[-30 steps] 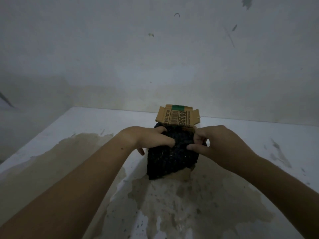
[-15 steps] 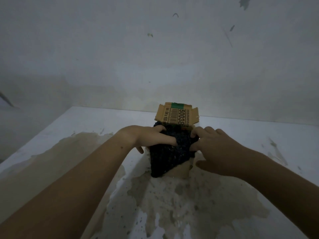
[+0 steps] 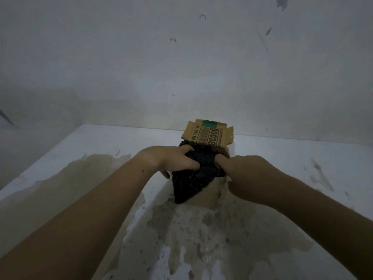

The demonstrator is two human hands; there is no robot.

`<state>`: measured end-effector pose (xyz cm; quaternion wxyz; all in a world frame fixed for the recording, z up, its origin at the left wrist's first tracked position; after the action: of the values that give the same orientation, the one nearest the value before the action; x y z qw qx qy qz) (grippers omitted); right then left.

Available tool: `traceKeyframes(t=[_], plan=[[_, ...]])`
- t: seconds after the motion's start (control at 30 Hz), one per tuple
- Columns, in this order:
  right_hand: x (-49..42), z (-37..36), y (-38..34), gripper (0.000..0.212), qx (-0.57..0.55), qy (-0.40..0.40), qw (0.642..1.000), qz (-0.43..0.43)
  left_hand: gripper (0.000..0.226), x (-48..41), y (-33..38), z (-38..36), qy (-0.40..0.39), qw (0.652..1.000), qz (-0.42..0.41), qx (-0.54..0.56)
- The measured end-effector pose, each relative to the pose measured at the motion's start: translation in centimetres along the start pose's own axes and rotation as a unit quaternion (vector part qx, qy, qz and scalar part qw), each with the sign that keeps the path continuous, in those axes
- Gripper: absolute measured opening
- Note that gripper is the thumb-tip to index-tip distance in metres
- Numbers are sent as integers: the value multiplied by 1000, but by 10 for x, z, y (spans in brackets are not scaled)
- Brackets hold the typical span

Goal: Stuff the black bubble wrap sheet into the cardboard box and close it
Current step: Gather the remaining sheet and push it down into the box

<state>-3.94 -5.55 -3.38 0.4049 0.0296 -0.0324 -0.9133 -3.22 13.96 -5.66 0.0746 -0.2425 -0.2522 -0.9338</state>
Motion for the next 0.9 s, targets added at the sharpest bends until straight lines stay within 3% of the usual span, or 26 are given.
traceKeyframes(t=[0.1,0.27,0.4,0.73,0.8,0.9], plan=[[-7,-7,-2,40,21,-10,1000,12,85,1,1,-1,8,1000,-4,-8],[0,6,2,28,-37,-27,999,0,77,3,0,-1,12,1000,-6,-9],[16,24,1,20,-57,54,997,17,80,3,0,-2,20,1000,-9,-12],[5,3,-8,19,-22,-9,1000,10,79,5,-1,-2,28,999,-38,4],[4,1,-6,20,-35,2,999,9,75,9,-4,-6,65,995,-72,17],[10,-2,2,22,-54,39,998,8,79,32,-11,-20,228,954,-178,76]])
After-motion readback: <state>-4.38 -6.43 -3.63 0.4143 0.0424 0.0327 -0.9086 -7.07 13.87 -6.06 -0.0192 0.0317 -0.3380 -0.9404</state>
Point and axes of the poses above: each hand's wrist, its own x-axis away from the middle knuckle, its own z-axis out of the back of the hand, y = z × x, the point moved 3 cm from there along -x, towards the middle knuckle, and after that the axes turned 6 degrees about -x, right-handed, at the moved point
